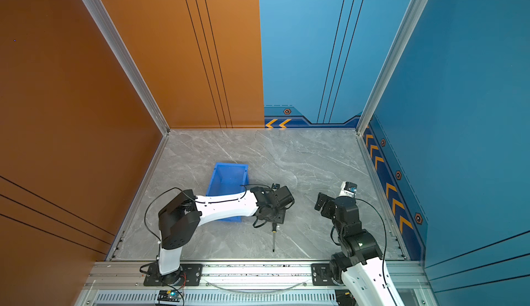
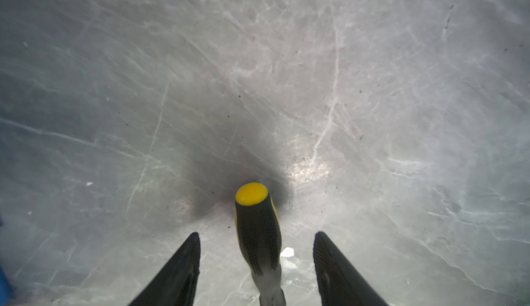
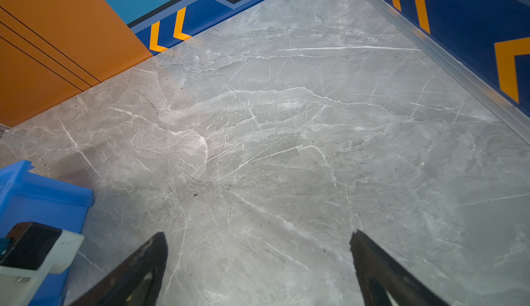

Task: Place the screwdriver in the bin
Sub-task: 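Close the left gripper on the yellow-and-black screwdriver handle, then lift the screwdriver over the bin with the left gripper while the right arm approaches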

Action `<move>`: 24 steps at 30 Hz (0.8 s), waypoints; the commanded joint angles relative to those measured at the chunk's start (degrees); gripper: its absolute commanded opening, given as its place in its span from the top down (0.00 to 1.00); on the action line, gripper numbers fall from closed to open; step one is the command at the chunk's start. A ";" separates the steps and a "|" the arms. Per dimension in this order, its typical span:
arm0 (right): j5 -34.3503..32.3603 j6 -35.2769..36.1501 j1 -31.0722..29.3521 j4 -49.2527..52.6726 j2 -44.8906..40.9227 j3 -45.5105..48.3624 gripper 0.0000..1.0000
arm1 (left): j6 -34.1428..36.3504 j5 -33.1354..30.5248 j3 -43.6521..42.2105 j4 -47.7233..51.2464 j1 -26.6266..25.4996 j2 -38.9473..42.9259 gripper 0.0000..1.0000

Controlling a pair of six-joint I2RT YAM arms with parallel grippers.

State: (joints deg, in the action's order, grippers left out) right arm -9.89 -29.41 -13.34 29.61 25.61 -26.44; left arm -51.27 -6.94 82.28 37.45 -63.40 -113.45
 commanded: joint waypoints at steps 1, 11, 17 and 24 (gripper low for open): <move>1.23 0.77 0.75 1.46 0.03 0.16 0.00 | -0.79 1.14 0.98 0.71 -0.91 -1.35 0.40; 2.86 1.20 2.78 0.94 0.05 0.33 0.00 | -1.54 1.42 0.33 0.60 -0.97 -3.53 0.53; 3.68 1.24 3.06 0.76 -0.11 0.35 0.00 | -2.50 1.28 -0.76 0.59 -0.70 -3.23 0.66; 3.61 1.28 3.21 0.55 -0.38 0.58 0.00 | -2.46 0.40 -1.19 0.60 -0.28 -1.54 0.85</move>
State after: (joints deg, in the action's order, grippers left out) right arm -7.20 -29.17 -10.48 29.61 25.61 -26.44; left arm -53.65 -6.09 82.19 37.04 -63.81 -116.16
